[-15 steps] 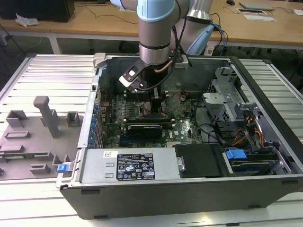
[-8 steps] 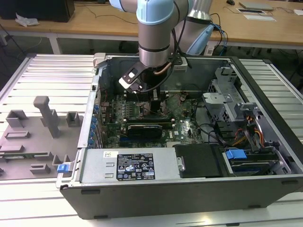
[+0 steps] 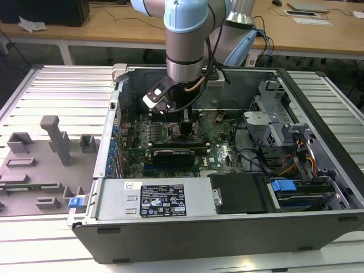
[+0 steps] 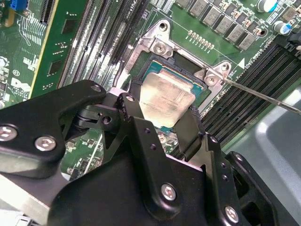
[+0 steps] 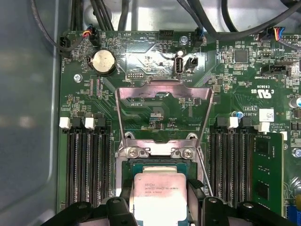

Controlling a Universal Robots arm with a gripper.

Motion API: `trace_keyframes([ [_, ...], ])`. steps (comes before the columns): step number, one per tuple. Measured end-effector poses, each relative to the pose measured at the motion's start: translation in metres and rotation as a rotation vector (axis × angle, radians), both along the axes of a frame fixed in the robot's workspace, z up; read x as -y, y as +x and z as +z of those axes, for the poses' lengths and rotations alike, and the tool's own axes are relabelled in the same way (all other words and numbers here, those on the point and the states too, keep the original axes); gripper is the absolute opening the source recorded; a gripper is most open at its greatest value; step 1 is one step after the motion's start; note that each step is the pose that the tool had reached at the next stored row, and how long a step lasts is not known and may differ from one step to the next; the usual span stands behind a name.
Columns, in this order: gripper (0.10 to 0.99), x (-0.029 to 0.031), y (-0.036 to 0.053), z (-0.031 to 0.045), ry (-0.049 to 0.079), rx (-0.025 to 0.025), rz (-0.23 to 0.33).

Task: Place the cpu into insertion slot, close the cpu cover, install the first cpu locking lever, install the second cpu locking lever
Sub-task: 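Place the cpu into insertion slot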

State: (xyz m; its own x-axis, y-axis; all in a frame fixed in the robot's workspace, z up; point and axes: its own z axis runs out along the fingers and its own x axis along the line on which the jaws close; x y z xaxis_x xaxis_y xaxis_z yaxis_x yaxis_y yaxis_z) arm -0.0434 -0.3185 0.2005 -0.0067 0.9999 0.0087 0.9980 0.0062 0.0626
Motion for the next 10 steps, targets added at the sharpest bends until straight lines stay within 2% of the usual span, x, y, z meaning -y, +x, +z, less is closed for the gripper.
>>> trace_keyframes([
  [7, 0.553, 0.0000, 0.0000, -0.0002, 0.000, 0.0001, 0.000],
  [8, 0.616, 0.0000, 0.0000, -0.0003, 0.000, 0.0001, 0.000],
  [10, 0.616, 0.0000, 0.0000, -0.0003, 0.000, 0.0001, 0.000],
])
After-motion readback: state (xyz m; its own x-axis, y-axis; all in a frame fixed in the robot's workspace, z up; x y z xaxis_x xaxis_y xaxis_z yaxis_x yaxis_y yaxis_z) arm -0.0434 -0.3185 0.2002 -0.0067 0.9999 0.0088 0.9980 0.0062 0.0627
